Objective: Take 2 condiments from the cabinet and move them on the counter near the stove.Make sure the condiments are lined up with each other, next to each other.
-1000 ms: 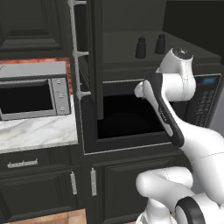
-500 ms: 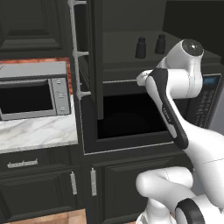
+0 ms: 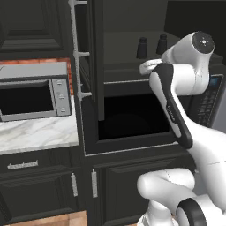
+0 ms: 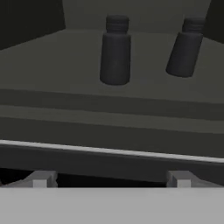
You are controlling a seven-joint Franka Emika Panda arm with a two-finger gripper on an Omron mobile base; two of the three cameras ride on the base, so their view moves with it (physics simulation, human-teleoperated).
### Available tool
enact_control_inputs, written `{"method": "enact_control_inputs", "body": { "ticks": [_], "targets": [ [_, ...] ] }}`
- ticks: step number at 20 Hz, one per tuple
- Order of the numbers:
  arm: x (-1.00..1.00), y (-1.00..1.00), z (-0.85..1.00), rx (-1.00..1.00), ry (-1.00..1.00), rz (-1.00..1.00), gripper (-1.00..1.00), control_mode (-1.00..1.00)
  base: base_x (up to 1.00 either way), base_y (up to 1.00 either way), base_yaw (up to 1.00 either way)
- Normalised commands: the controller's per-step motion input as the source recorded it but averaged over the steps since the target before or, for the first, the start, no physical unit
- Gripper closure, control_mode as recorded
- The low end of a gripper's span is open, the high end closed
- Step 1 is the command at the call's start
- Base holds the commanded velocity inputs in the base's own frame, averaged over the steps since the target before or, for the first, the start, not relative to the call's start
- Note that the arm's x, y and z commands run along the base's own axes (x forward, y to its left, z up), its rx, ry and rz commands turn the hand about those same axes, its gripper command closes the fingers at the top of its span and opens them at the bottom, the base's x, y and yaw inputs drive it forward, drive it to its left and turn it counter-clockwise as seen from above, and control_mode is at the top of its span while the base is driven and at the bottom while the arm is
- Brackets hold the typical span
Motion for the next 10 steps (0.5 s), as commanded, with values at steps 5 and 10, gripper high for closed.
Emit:
{"method": "enact_control_inputs", "body": {
  "ticks": [5,10],
  "targets": [
    [0.05,0.0,0.12,0.0,-0.2,-0.01,-1.0,-1.0,0.0,0.0,0.0],
    [0.12,0.0,0.3,0.0,0.0,-0.04,-1.0,-1.0,0.0,0.0,0.0]
  ]
}}
